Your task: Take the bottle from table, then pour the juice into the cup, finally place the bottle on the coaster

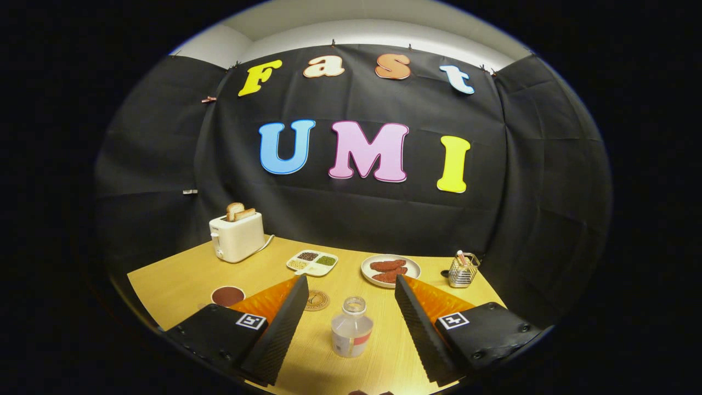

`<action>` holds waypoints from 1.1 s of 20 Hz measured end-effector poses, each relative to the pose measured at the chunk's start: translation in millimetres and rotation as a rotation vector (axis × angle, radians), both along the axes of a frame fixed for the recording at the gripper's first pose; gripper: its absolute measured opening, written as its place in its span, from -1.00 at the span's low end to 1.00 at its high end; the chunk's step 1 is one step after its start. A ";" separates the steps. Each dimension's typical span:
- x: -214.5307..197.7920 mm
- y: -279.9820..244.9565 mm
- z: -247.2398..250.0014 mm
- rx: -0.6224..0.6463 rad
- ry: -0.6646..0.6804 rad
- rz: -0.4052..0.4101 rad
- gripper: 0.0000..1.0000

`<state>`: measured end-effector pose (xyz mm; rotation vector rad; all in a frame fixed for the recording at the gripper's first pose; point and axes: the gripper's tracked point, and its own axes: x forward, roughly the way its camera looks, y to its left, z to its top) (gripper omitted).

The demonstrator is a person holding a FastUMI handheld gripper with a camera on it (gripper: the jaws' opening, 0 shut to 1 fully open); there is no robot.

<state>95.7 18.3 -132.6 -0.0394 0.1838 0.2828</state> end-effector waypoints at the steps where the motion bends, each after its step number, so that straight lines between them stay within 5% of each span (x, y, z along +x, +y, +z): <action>1: 3.5 1.8 -4.4 0.003 0.002 0.002 0.95; 22: 39.7 11.5 -135.8 -0.010 0.108 -0.008 0.96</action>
